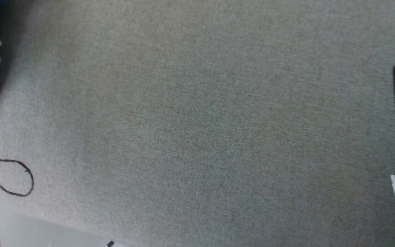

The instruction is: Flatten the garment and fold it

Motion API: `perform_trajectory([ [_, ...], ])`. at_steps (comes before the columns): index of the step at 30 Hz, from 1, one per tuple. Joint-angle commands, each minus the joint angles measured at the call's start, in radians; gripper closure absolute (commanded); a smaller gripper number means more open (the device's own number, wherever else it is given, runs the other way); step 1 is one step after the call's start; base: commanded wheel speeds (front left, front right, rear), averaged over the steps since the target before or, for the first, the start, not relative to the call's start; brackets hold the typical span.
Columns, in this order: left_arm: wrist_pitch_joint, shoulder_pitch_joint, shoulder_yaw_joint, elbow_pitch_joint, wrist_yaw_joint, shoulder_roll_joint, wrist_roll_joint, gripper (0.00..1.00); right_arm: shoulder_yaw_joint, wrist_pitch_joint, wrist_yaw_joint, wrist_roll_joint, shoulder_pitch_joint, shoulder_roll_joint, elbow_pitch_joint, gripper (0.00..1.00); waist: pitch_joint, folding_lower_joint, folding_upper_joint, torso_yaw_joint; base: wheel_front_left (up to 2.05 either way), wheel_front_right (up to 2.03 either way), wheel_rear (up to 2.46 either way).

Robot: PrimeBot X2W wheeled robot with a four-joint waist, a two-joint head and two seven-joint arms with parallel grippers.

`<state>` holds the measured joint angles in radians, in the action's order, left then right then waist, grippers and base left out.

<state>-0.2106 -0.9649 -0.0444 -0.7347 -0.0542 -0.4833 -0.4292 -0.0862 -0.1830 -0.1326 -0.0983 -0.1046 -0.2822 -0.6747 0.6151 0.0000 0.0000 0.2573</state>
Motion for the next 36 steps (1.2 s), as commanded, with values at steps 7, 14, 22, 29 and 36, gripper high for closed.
perform_trajectory([
  [7, -0.056, -0.024, -0.002, 0.11, -0.006, -0.073, 0.007, 1.0, 0.031, 0.075, 0.002, 0.0, -0.012, 0.067, 0.085, 0.0, -0.131, 0.0, 0.0, -0.038, 0.0, 0.0, 0.0],
  [14, -0.137, -0.063, 0.011, 0.237, -0.009, -0.115, 0.006, 1.0, 0.039, 0.141, 0.002, 0.007, 0.015, 0.136, 0.167, 0.0, -0.251, 0.0, 0.0, -0.05, 0.0, 0.0, 0.0],
  [22, -0.246, -0.115, 0.061, 0.339, -0.024, -0.142, 0.012, 1.0, 0.055, 0.2, 0.002, 0.014, 0.05, 0.199, 0.251, 0.0, -0.425, 0.0, 0.0, -0.092, 0.0, 0.0, 0.0],
  [29, -0.328, -0.197, 0.155, 0.393, -0.054, -0.088, -0.017, 1.0, 0.027, 0.226, 0.002, 0.018, 0.113, 0.227, 0.287, 0.0, -0.546, 0.0, 0.0, -0.124, 0.0, 0.0, 0.0],
  [36, -0.376, -0.263, 0.215, 0.41, -0.06, 0.044, -0.097, 1.0, 0.013, 0.242, 0.002, -0.015, 0.146, 0.231, 0.307, 0.0, -0.622, 0.0, 0.0, -0.166, 0.0, 0.0, 0.0],
])
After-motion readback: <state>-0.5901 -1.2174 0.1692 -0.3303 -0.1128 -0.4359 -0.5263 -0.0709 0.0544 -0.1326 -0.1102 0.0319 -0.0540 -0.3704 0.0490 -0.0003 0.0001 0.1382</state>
